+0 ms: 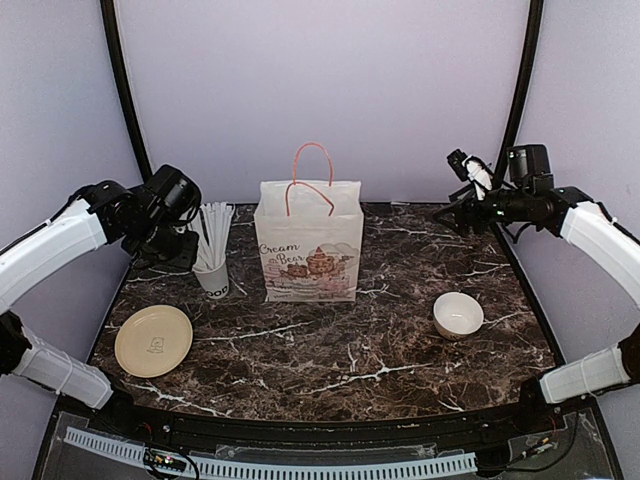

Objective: Pack the takeout coffee

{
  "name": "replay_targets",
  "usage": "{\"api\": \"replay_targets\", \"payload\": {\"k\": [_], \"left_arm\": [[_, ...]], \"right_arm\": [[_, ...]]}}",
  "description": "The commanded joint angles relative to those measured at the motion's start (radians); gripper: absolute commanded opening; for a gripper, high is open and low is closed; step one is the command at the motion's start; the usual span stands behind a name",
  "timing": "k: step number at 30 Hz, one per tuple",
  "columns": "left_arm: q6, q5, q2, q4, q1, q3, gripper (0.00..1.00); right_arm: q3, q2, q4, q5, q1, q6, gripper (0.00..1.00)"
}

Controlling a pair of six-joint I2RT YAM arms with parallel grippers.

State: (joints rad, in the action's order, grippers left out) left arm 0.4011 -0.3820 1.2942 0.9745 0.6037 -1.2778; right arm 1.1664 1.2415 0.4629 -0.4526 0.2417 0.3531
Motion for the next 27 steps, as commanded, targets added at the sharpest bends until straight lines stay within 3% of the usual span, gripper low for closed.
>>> {"api": "replay_targets", "payload": {"k": [1, 12, 21, 27], "left_arm": [[-0.013, -0.037, 0.020, 0.025, -0.013, -0.013, 0.41], [-0.056, -0.021, 0.075, -0.036, -0.031, -0.011, 0.20], [-0.068, -0.017, 0.075, 0.028, -0.031, -0.059, 0.00], [-0.064, 0.009, 0.021, 0.160, -0.031, -0.197, 0.00]], "right_arm": [[0.034, 0.019, -0.028, -0.013, -0.004, -0.011, 0.75], [0.029, 0.008, -0.024, -0.013, -0.004, -0.011, 0.75], [0.041, 0.016, -0.017, -0.013, -0.004, -0.011, 0.75], [0.085, 0.039, 0.012, -0.013, -0.004, -0.011, 0.75]]}}
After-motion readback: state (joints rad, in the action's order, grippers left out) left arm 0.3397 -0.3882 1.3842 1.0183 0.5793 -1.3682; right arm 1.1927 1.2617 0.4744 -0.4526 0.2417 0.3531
